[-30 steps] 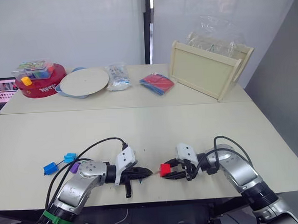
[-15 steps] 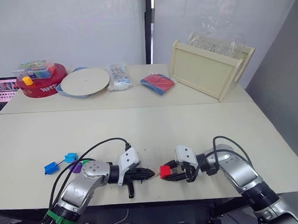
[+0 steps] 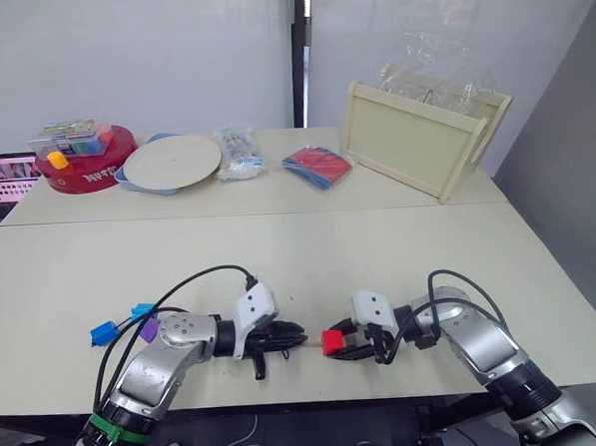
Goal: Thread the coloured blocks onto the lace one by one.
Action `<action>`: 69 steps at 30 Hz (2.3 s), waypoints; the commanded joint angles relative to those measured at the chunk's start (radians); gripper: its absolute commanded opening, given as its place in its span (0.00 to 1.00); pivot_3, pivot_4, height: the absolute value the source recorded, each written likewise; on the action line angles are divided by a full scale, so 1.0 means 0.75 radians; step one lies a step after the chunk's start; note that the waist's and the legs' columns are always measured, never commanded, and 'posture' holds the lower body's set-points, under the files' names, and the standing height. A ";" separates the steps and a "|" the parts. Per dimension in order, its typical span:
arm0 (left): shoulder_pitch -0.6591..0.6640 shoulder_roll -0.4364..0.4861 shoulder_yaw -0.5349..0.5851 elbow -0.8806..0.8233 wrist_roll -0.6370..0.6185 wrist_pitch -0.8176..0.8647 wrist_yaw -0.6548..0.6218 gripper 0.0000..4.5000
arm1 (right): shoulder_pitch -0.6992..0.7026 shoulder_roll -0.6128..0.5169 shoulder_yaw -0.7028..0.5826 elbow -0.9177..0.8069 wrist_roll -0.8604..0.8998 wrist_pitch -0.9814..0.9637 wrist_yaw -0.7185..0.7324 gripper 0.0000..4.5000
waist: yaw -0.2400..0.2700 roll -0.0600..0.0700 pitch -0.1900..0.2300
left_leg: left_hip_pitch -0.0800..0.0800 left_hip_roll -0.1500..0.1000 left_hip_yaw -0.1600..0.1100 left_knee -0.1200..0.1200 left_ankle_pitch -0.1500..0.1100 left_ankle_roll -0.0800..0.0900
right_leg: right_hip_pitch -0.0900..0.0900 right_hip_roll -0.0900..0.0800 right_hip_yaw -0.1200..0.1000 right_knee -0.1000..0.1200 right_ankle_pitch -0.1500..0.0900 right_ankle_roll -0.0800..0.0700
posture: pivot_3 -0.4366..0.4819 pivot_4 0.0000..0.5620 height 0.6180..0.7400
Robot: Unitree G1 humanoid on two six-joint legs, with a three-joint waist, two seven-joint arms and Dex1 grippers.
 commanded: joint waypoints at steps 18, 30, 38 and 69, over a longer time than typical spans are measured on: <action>0.063 0.015 -0.076 0.050 0.127 -0.191 -0.032 0.43 | 0.020 -0.019 0.007 -0.040 -0.014 0.026 -0.045 0.26 | 0.000 0.000 0.000 | 0.001 0.000 0.000 0.000 0.000 0.000 | 0.001 0.000 0.000 0.000 0.000 0.000 | 0.48 0.27 1.00; 0.037 -0.005 -0.080 0.071 0.134 -0.218 -0.055 0.00 | 0.019 -0.030 0.007 -0.054 -0.008 0.036 -0.048 0.26 | 0.002 0.000 0.000 | 0.001 0.000 0.000 0.000 0.000 0.000 | 0.001 0.000 0.000 0.000 0.000 0.000 | 0.48 0.27 1.00; 0.000 -0.011 -0.091 0.081 0.155 -0.236 -0.066 0.00 | 0.022 -0.050 0.021 -0.076 -0.001 0.025 -0.011 0.26 | 0.005 0.000 0.000 | 0.001 0.000 0.000 0.000 0.000 0.000 | 0.001 0.000 0.000 0.000 0.000 0.000 | 0.48 0.27 1.00; -0.037 -0.001 -0.052 -0.030 0.109 -0.145 -0.101 0.00 | -0.009 -0.021 0.048 -0.035 0.078 0.226 0.064 0.26 | 0.008 0.000 0.000 | 0.001 0.000 0.000 0.000 0.000 0.000 | 0.000 0.000 0.000 0.000 0.000 0.000 | 0.48 0.27 1.00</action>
